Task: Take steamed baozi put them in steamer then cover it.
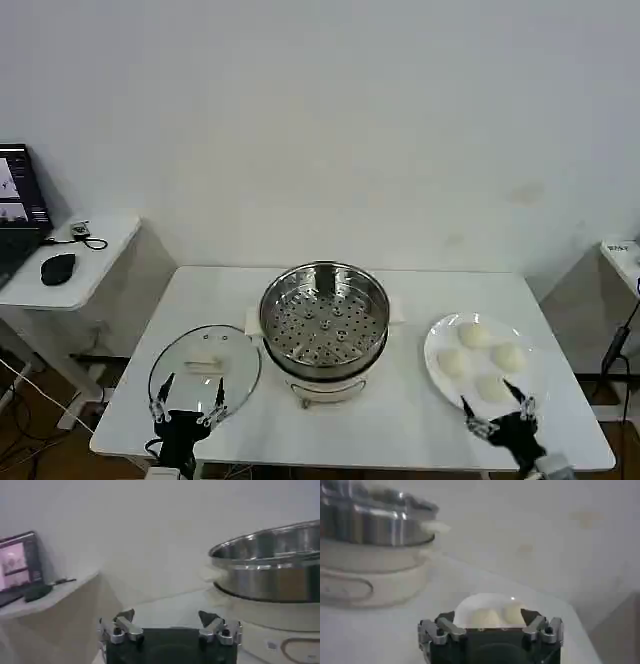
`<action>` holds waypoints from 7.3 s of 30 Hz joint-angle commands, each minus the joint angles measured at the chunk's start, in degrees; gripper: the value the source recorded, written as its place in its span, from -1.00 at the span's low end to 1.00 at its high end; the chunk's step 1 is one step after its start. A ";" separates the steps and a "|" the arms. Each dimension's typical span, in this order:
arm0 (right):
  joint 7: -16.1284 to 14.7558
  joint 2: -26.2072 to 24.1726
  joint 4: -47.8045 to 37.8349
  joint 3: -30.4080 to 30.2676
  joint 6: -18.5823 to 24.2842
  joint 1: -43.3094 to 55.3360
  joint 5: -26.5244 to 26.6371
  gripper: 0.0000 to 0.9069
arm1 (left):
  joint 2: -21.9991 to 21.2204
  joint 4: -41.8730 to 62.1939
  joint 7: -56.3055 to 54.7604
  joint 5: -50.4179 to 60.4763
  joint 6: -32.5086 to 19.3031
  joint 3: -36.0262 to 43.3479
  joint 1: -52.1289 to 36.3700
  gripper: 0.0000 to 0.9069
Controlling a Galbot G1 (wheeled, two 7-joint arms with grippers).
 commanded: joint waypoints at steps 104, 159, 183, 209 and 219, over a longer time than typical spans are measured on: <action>-45.81 -4.12 -47.94 -104.24 10.14 123.92 1.56 0.42 | -0.19 -0.85 5.80 3.20 -1.27 -4.52 -0.94 1.00; -33.01 16.12 -61.08 -112.72 39.97 114.70 -13.57 1.00 | -1.50 -2.25 6.47 -12.60 1.80 -8.93 2.05 1.00; -36.57 -23.81 -27.60 -120.08 5.52 130.78 7.48 1.00 | 1.62 -3.15 7.04 -12.63 2.31 -6.11 -0.31 1.00; -31.51 -36.81 -22.42 -94.33 -2.88 85.66 -1.80 1.00 | 1.43 -1.92 7.52 -9.07 2.29 -3.76 -1.03 1.00; -31.63 -31.13 -29.87 -94.67 -3.16 86.12 -2.97 1.00 | 1.08 -1.57 7.54 -8.82 2.29 -4.18 -0.58 1.00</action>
